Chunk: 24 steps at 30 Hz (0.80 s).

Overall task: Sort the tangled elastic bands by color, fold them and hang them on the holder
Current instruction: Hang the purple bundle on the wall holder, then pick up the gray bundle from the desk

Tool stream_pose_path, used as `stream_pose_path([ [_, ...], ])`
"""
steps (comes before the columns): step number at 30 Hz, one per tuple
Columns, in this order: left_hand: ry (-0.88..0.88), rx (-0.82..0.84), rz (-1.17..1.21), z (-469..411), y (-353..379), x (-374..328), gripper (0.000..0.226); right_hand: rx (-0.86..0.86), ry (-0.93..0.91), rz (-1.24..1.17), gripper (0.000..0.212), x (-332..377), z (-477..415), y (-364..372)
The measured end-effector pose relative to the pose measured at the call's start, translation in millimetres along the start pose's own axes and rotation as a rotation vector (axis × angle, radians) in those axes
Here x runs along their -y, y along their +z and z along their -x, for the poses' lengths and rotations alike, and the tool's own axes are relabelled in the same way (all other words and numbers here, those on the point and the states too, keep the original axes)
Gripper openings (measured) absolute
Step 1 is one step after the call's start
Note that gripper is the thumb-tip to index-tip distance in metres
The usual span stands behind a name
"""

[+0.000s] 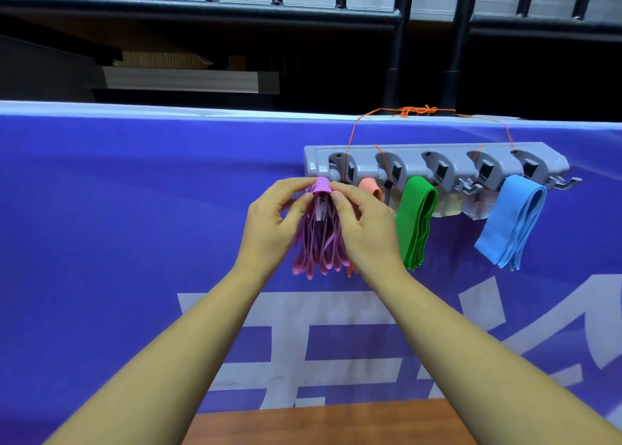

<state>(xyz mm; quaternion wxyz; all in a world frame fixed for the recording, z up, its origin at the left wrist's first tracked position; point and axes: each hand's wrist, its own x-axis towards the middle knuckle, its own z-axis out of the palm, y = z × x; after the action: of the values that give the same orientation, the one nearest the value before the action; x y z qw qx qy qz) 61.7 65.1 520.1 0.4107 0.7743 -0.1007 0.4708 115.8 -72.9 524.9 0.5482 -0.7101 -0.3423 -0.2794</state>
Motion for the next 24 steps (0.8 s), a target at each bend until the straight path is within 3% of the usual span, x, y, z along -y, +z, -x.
stream_pose_path([
  [5, -0.021, -0.007, -0.024, -2.9, 4.7, -6.3, 0.024, -0.055, 0.022, 0.006, 0.025, 2.1, -3.8, 1.4],
  [8, 0.053, 0.011, -0.104, 1.1, 5.3, -5.3, 0.024, -0.008, 0.041, 0.011, 0.024, -2.9, 1.7, 0.5],
  [12, -0.005, 0.011, -0.053, 7.1, 4.8, -4.8, 0.028, 0.038, 0.087, -0.079, 0.025, -6.8, 6.4, -0.6],
  [16, 0.010, 0.091, -0.076, 9.5, 4.4, -5.0, 0.035, 0.093, 0.017, -0.065, 0.033, -2.8, 5.9, -5.8],
  [20, -0.085, 0.123, -0.105, 24.9, -0.6, -1.4, 0.037, 0.126, 0.110, -0.082, 0.028, -8.4, 20.9, -10.5],
  [24, -0.272, 0.046, -0.157, 70.3, -8.4, 13.0, 0.023, 0.180, 0.214, -0.042, 0.029, -29.3, 63.6, -24.1],
])
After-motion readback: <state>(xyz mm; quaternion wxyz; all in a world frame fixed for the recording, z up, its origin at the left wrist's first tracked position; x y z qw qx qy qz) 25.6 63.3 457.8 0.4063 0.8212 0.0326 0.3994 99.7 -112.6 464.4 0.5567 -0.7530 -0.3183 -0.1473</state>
